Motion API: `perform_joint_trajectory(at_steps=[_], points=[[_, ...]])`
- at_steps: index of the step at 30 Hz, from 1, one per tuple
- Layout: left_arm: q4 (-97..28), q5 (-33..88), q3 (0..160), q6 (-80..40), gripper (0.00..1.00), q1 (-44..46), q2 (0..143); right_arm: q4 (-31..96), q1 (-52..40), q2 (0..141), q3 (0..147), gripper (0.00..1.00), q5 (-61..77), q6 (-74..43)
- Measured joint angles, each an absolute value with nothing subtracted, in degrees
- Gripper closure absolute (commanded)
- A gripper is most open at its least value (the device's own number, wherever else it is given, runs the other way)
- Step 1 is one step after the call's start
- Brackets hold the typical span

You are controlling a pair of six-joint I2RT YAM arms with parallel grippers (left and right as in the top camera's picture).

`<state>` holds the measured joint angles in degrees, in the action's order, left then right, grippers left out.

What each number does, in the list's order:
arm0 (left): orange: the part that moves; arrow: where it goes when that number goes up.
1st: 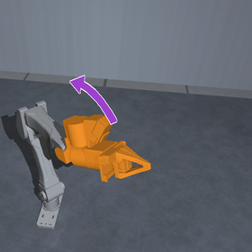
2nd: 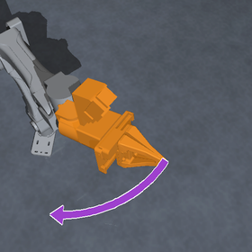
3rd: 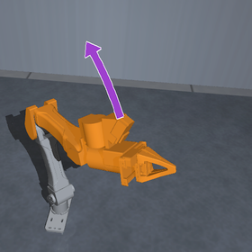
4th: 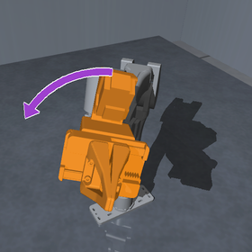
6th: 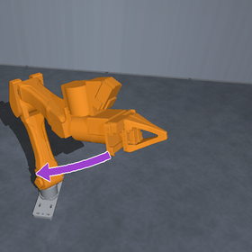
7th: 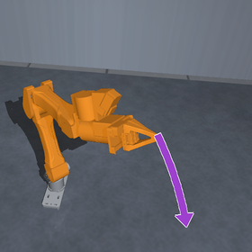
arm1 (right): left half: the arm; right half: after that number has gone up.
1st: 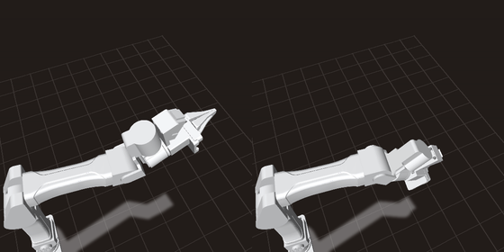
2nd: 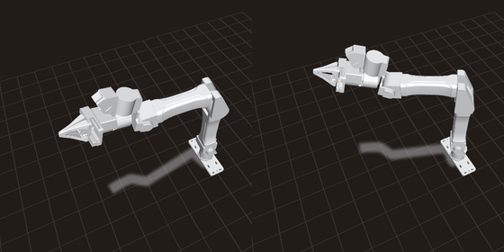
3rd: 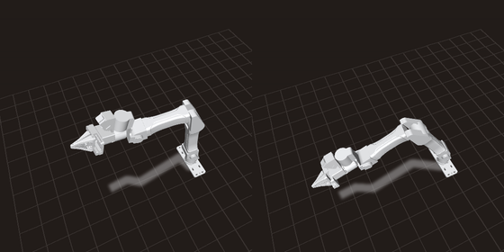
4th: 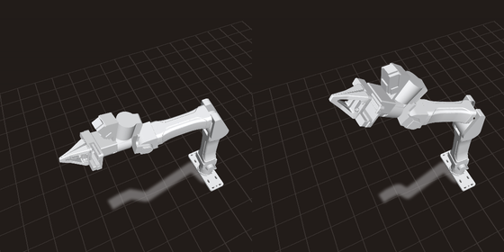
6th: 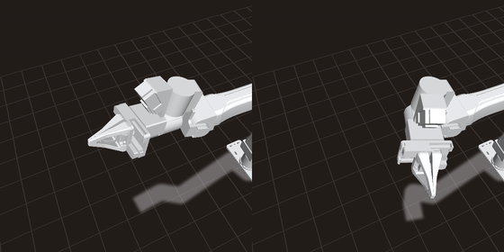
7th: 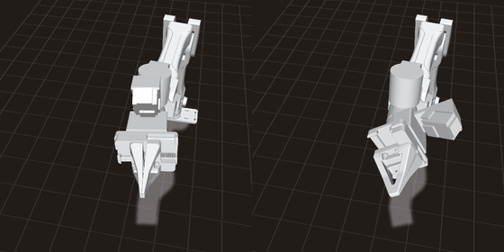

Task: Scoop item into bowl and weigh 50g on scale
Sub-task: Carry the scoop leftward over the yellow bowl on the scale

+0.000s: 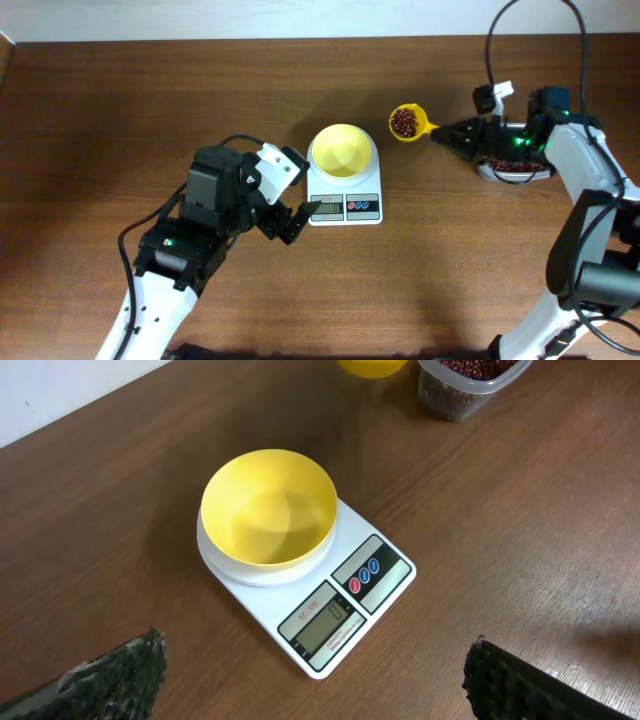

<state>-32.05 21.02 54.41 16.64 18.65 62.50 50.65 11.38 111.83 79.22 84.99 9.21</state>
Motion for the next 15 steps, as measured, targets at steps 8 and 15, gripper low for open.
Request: perform_joint_trajectory(at_steps=[8, 15], points=[[-32.1, 21.0, 54.4, 16.6, 0.01, 18.7, 62.5, 49.2, 7.5, 111.8, 79.2, 0.96, 85.0, 9.2], [-32.1, 21.0, 54.4, 16.6, 0.01, 18.7, 62.5, 46.3, 6.9, 111.8, 79.2, 0.96, 83.7, 8.6]])
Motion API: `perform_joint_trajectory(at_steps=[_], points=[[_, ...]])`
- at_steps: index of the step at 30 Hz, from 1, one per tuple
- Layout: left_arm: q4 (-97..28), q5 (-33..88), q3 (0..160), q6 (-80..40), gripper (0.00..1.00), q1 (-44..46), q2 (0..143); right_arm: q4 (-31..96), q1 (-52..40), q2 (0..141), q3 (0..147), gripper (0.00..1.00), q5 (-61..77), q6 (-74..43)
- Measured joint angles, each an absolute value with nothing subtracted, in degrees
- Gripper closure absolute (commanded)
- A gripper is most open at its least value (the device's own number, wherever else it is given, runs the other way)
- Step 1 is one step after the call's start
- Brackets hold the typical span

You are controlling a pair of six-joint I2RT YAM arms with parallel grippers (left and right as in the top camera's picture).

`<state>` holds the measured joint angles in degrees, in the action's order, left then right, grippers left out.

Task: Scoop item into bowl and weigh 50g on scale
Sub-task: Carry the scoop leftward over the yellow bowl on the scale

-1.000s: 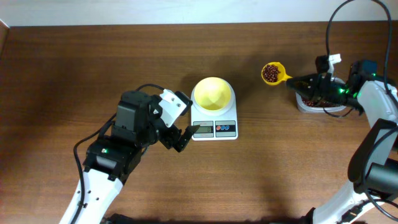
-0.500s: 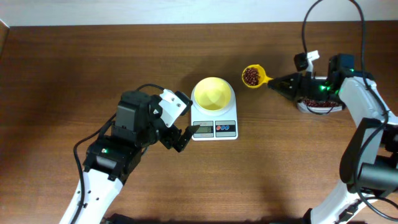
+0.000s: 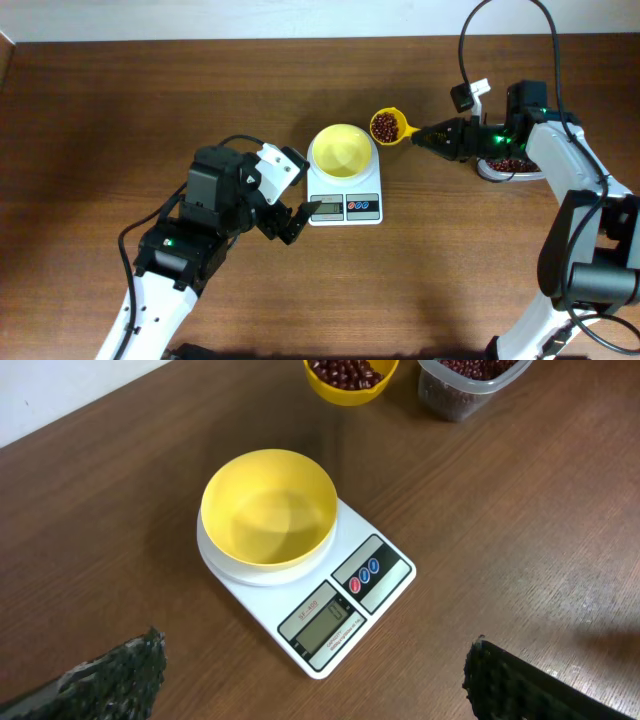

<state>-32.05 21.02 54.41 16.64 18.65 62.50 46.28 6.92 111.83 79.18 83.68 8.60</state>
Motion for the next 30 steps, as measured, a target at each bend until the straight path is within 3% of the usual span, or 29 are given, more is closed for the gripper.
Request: perform_joint_trajectory(at_steps=[13, 30], points=[[-32.1, 21.0, 54.4, 16.6, 0.01, 18.7, 62.5, 31.5, 3.2, 111.8, 78.9, 0.96, 80.9, -5.8], [-32.1, 21.0, 54.4, 16.6, 0.01, 18.7, 62.5, 31.2, -4.6, 111.8, 78.9, 0.96, 70.4, -9.3]])
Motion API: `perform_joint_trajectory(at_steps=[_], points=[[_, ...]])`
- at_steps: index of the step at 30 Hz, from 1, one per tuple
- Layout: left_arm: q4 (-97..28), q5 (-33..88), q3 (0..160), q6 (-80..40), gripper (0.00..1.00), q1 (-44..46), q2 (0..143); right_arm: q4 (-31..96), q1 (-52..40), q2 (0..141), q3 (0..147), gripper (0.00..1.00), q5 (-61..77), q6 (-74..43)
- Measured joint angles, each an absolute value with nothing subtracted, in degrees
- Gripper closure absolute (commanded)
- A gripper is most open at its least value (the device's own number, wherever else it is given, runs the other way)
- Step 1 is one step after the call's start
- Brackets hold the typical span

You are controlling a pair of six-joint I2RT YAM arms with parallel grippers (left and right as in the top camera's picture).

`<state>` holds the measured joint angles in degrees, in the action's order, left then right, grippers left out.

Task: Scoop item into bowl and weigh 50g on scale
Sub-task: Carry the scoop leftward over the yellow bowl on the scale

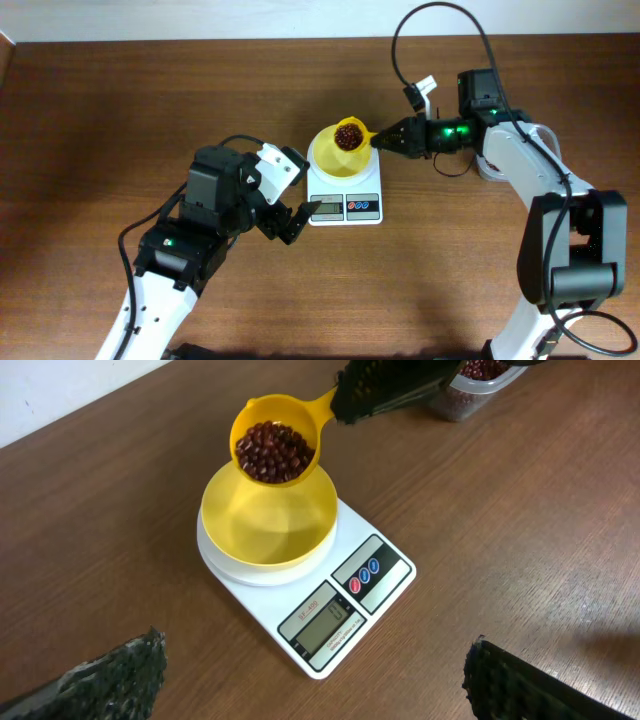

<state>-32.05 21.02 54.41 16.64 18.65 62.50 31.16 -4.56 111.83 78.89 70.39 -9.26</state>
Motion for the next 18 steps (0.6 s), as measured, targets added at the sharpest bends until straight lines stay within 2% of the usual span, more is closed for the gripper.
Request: perform_joint_trajectory(at_steps=[7, 18], points=[[-32.1, 21.0, 54.4, 16.6, 0.01, 18.7, 62.5, 31.2, -5.0, 111.8, 78.9, 0.96, 64.5, -8.5], [-32.1, 21.0, 54.4, 16.6, 0.01, 18.7, 62.5, 30.0, -5.0, 111.8, 78.9, 0.96, 61.7, 5.1]])
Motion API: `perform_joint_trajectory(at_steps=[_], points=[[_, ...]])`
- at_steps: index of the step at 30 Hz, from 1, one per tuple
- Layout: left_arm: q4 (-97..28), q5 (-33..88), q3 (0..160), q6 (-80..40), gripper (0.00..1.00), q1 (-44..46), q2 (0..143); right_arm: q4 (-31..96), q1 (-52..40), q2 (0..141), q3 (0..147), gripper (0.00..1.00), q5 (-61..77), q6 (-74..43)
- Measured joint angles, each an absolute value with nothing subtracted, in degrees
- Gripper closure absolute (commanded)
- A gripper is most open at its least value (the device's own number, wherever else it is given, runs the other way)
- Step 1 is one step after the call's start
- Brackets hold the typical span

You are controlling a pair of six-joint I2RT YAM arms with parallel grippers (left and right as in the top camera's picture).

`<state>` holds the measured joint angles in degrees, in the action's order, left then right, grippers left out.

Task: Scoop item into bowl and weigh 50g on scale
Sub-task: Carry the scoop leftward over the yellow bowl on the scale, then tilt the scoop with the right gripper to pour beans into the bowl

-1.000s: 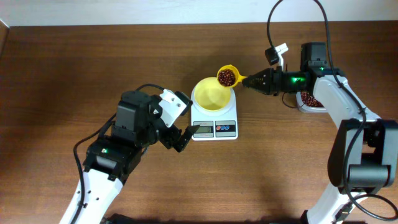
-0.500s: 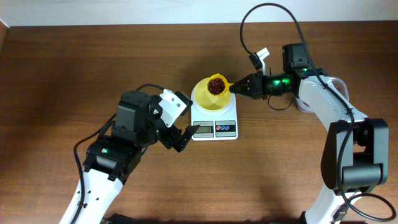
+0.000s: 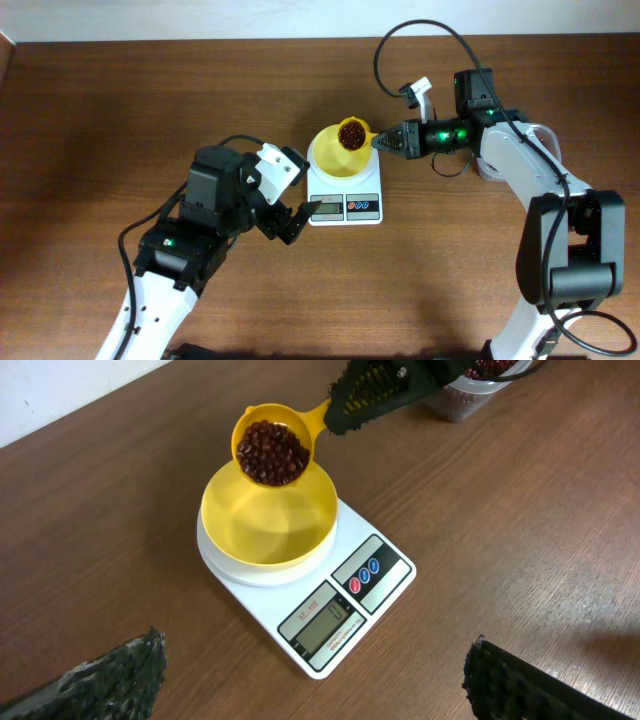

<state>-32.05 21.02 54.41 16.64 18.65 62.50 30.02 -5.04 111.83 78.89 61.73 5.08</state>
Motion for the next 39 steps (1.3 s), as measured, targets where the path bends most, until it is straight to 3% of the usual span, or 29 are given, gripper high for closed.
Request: perform_joint_trajectory(at_steps=[9, 39], points=[[-32.1, 21.0, 54.4, 16.6, 0.01, 18.7, 62.5, 24.5, -5.5, 111.8, 78.8, 0.96, 59.1, 9.0], [-32.1, 21.0, 54.4, 16.6, 0.01, 18.7, 62.5, 24.8, -8.0, 111.8, 78.8, 0.96, 53.3, 15.8]])
